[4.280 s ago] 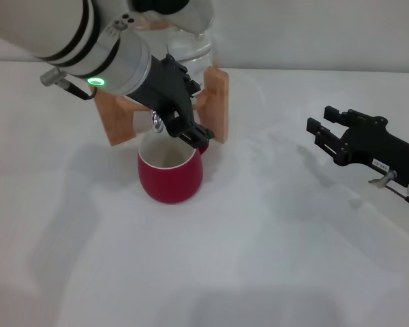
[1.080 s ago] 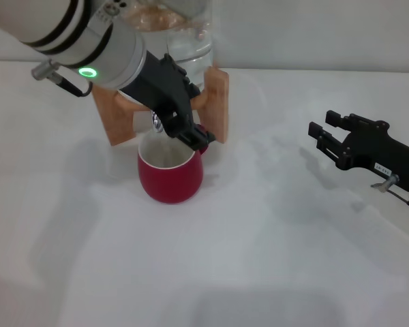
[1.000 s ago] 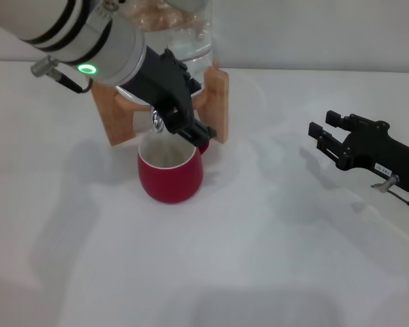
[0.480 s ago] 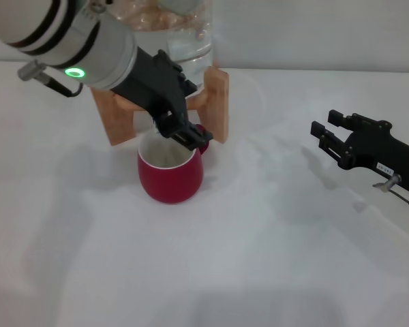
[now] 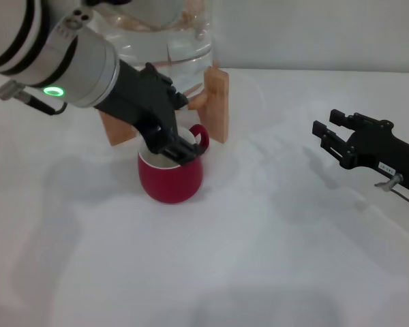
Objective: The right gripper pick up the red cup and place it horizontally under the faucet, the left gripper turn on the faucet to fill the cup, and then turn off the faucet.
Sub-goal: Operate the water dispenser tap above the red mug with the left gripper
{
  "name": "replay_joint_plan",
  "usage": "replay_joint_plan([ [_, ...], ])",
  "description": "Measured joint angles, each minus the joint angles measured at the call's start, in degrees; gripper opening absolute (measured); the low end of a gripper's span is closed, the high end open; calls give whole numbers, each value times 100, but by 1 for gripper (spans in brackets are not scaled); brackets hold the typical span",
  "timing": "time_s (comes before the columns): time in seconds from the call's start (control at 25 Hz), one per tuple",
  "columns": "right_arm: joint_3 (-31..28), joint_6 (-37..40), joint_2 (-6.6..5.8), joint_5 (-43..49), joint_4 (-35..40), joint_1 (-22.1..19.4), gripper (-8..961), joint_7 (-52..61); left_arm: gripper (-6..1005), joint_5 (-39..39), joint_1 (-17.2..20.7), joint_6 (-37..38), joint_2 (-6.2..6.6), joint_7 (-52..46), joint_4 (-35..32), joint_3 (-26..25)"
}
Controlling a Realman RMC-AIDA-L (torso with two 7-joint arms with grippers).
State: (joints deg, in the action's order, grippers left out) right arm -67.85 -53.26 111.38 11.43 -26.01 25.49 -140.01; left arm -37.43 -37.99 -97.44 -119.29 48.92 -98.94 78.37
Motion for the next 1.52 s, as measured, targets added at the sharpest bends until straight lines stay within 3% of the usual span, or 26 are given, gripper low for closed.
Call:
replay_joint_plan([
  [1.16,21,0,18,0,-11,0,393,9,812,321,39,137,2,-5,292,12],
  [1.52,0,0,7,0,-13,0,393,9,812,317,-181,214,3,55,598,12],
])
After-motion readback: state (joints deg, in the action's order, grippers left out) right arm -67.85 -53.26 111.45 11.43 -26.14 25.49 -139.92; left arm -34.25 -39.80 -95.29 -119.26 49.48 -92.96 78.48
